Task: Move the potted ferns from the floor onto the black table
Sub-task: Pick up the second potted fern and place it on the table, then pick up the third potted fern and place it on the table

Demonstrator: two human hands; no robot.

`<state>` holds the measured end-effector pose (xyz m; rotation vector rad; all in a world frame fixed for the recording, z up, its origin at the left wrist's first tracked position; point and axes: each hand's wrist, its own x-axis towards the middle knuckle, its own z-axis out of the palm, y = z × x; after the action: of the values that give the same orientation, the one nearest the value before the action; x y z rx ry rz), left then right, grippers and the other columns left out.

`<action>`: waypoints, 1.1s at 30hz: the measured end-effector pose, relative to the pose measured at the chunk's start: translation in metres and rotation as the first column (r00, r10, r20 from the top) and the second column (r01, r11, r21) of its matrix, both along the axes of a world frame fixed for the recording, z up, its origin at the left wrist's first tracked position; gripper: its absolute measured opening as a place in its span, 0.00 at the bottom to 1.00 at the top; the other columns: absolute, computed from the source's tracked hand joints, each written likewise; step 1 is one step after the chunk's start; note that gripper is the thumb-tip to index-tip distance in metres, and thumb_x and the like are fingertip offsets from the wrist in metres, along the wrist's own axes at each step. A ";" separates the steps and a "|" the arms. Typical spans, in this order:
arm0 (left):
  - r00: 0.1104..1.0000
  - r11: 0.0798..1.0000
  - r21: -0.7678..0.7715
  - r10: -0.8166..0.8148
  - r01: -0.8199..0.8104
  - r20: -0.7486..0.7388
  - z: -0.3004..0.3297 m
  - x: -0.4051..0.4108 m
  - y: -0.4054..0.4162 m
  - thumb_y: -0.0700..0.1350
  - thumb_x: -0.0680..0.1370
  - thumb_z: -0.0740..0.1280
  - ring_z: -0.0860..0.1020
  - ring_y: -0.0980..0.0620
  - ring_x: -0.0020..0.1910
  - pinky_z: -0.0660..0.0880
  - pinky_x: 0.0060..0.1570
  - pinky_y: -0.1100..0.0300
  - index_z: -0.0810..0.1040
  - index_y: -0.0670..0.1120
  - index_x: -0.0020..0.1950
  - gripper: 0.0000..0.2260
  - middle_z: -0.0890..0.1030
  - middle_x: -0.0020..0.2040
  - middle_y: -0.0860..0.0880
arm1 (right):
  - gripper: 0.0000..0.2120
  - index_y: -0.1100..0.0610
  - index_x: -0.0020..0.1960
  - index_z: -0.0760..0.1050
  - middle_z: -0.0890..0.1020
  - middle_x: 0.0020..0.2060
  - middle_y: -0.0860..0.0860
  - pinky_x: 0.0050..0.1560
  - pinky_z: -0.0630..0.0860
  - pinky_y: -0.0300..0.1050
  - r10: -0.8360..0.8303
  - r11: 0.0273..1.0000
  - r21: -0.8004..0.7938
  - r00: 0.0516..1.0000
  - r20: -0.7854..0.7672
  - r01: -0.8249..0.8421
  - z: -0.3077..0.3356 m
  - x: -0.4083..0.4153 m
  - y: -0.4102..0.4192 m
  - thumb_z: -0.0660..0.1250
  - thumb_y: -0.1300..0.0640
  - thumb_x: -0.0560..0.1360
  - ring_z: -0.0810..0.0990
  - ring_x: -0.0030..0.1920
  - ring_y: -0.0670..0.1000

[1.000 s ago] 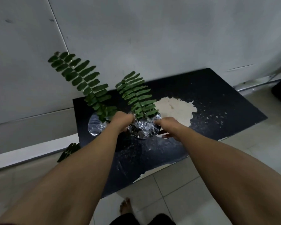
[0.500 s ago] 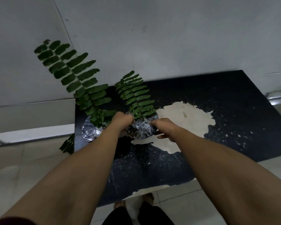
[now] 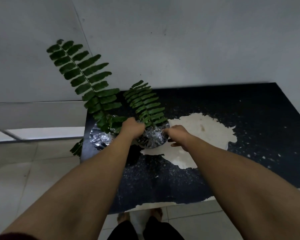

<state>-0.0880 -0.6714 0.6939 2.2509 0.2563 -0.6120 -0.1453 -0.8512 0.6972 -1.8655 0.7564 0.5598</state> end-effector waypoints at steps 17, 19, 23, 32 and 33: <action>0.999 1.000 -0.009 -0.017 0.018 0.050 0.050 -0.058 0.210 0.45 0.74 0.67 0.83 0.39 0.56 0.80 0.58 0.48 0.84 0.40 0.56 0.14 0.85 0.54 0.37 | 0.12 0.56 0.37 0.70 0.74 0.35 0.57 0.43 0.73 0.49 0.014 0.992 -0.126 0.972 0.236 0.016 0.067 -0.036 0.171 0.70 0.56 0.75 0.74 0.39 0.55; 0.998 1.000 -0.012 -0.004 0.005 0.058 0.050 -0.063 0.242 0.44 0.74 0.67 0.83 0.38 0.56 0.80 0.58 0.45 0.84 0.41 0.54 0.13 0.85 0.55 0.38 | 0.09 0.57 0.40 0.72 0.76 0.38 0.58 0.45 0.75 0.50 0.018 0.991 -0.134 0.970 0.243 0.015 0.065 -0.043 0.202 0.69 0.55 0.76 0.76 0.41 0.55; 0.998 0.998 -0.055 0.043 -0.041 0.043 0.047 -0.071 0.300 0.43 0.74 0.67 0.83 0.37 0.55 0.79 0.59 0.43 0.82 0.39 0.54 0.12 0.84 0.55 0.38 | 0.08 0.56 0.42 0.75 0.83 0.45 0.61 0.49 0.80 0.51 0.058 0.983 -0.181 0.976 0.209 -0.019 0.053 -0.056 0.268 0.67 0.52 0.77 0.82 0.46 0.60; 0.997 0.994 -0.088 0.055 -0.060 -0.052 0.020 -0.032 0.385 0.45 0.75 0.66 0.82 0.40 0.55 0.79 0.61 0.45 0.81 0.41 0.58 0.15 0.83 0.56 0.41 | 0.07 0.58 0.42 0.77 0.81 0.41 0.57 0.41 0.76 0.47 0.132 0.988 -0.095 0.987 0.089 -0.124 0.001 -0.028 0.379 0.68 0.55 0.76 0.80 0.41 0.55; 0.997 0.993 -0.093 0.063 -0.067 -0.048 0.015 -0.022 0.393 0.45 0.75 0.66 0.82 0.41 0.55 0.79 0.61 0.45 0.81 0.41 0.58 0.14 0.83 0.56 0.41 | 0.07 0.57 0.41 0.77 0.82 0.42 0.56 0.43 0.76 0.48 0.133 0.988 -0.086 0.988 0.083 -0.126 -0.005 -0.017 0.388 0.69 0.55 0.76 0.80 0.42 0.55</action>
<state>-0.1100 -0.2783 0.7088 2.1312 0.3153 -0.6283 -0.1618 -0.4630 0.6925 -2.0110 0.6102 0.5320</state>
